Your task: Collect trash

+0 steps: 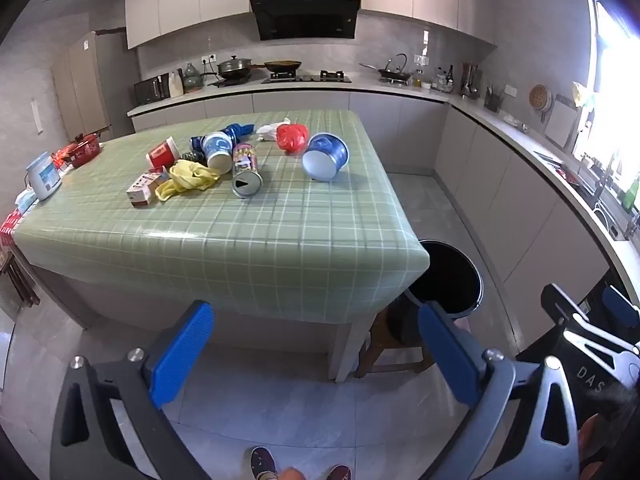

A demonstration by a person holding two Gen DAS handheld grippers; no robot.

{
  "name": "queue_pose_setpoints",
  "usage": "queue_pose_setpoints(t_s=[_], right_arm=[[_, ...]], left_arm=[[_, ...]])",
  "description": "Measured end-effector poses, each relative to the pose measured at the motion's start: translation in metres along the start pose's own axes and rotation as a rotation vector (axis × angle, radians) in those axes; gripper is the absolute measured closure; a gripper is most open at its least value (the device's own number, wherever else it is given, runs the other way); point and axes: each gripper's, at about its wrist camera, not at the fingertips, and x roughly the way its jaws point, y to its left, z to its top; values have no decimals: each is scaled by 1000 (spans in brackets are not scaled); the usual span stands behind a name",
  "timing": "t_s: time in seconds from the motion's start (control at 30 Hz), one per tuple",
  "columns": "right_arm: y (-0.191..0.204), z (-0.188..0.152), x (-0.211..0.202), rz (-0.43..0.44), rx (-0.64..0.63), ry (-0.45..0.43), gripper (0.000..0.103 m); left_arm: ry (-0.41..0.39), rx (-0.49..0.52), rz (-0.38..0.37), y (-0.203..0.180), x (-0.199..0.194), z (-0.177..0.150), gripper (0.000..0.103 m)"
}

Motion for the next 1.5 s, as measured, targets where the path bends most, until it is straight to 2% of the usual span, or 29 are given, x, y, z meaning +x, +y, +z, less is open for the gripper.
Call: queue_pose_setpoints(t_s=[0.1,0.13,0.3,1.13,1.5], right_arm=[[2,1,0,3,8,0,0],[2,5,7,9,9,30,0],[-4,4,7,7,17,14,0],[-2,12,20,8,14,25,0],[-2,12,22,-19,11,25,0]], left_arm=[[4,-12,-1,3,3,0,0],[-10,-22,-1,4,0,-1,0],[10,-33,3,3,5,4,0],[11,-33,5,7,7,6,0],[11,-32,6,7,7,5,0]])
